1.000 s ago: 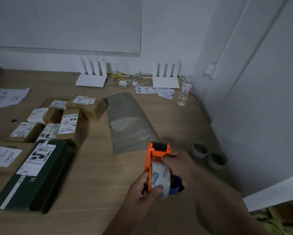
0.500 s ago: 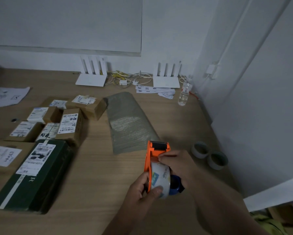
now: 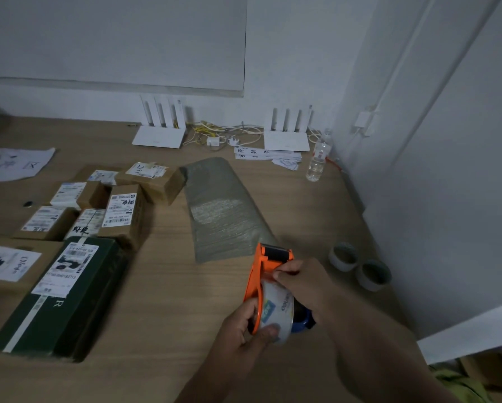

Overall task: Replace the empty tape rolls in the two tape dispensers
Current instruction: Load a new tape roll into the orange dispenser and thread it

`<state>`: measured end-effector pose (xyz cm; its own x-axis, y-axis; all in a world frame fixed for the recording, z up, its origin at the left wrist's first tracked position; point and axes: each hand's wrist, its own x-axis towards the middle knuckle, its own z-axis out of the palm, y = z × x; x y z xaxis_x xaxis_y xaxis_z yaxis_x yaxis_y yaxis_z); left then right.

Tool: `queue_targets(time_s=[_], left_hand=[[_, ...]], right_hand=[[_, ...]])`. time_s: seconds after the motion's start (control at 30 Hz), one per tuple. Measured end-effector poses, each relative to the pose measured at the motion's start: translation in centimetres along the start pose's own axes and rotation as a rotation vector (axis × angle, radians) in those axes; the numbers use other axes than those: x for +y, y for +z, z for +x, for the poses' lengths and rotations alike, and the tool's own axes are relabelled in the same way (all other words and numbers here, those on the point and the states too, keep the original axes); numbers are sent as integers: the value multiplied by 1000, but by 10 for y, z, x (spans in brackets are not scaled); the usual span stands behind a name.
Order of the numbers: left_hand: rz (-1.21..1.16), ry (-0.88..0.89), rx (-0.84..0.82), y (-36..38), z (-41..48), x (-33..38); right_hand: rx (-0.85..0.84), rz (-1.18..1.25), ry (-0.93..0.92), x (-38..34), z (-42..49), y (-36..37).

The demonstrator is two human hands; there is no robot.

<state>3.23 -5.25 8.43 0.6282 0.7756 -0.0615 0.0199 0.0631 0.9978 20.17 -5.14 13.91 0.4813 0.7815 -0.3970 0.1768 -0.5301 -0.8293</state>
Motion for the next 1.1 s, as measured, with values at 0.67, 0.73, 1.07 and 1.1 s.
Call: queue_targets(time_s=[0.67,0.73,1.07,1.1], left_hand=[[319,108,-33,2,-6,5],[290,87,-25,2,-7,6],[197,29,46,9,-8,1],[183,25,78,10,-7,1]], right_hand=[[136,-551,-220,6,-14,8],[149,-559,-237,6,-15,8],[230,-534,-275,2,-22,13],[250,-529,-285,2,-21,13]])
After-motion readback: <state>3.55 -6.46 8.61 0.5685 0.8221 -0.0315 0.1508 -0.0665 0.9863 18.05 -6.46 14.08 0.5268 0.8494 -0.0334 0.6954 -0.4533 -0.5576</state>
